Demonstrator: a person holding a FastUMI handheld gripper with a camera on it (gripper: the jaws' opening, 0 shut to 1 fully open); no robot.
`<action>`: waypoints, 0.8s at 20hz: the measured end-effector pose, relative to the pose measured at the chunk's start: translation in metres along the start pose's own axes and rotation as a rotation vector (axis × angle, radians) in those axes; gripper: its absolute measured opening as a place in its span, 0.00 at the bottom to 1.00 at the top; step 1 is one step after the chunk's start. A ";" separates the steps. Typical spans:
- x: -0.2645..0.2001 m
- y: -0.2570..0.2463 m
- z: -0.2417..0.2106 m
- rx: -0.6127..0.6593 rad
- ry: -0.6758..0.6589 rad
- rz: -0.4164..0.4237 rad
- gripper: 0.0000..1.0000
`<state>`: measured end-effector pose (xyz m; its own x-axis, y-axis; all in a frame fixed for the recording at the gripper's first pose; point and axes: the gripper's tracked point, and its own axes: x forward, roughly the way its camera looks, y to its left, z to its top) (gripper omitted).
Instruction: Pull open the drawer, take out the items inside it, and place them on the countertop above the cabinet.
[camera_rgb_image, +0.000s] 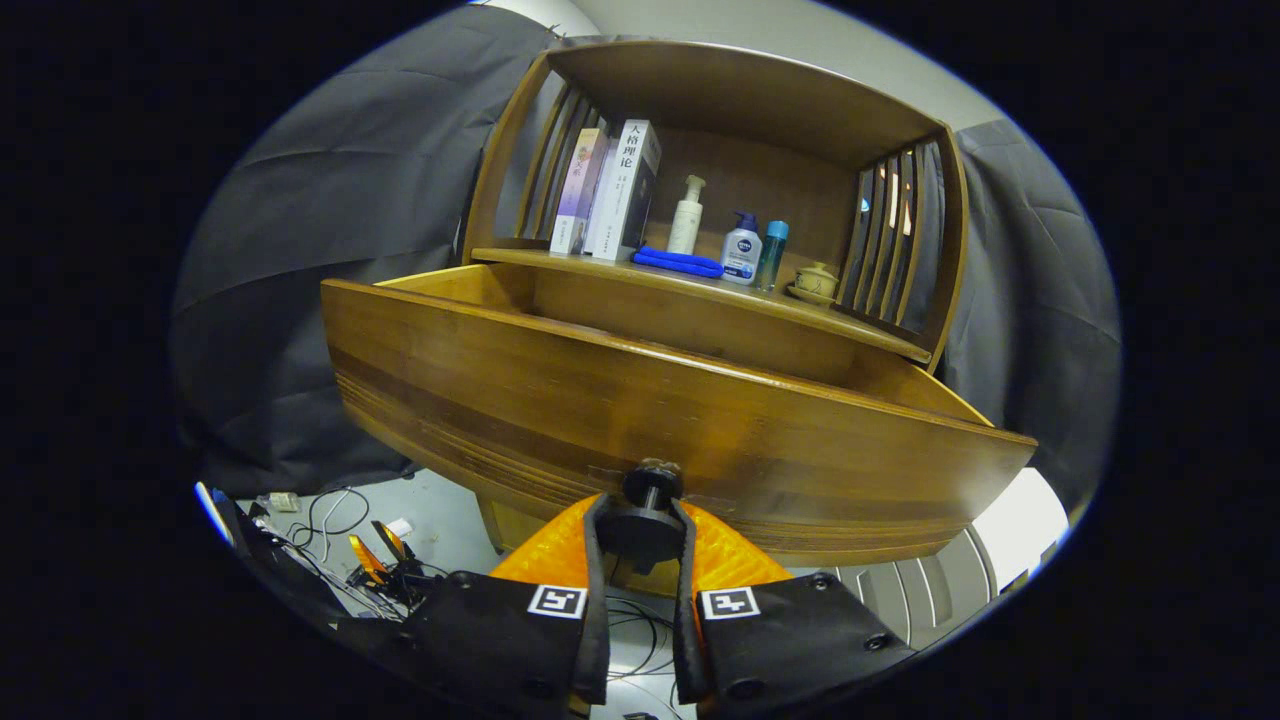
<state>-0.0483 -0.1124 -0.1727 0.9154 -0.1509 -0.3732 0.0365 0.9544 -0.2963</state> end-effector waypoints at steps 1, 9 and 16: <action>-0.003 0.003 -0.001 -0.001 -0.001 0.004 0.28; -0.019 0.009 -0.011 0.003 -0.015 0.010 0.28; -0.038 0.017 -0.024 -0.021 -0.014 0.039 0.28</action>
<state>-0.0925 -0.0970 -0.1845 0.9213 -0.1102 -0.3728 -0.0075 0.9537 -0.3006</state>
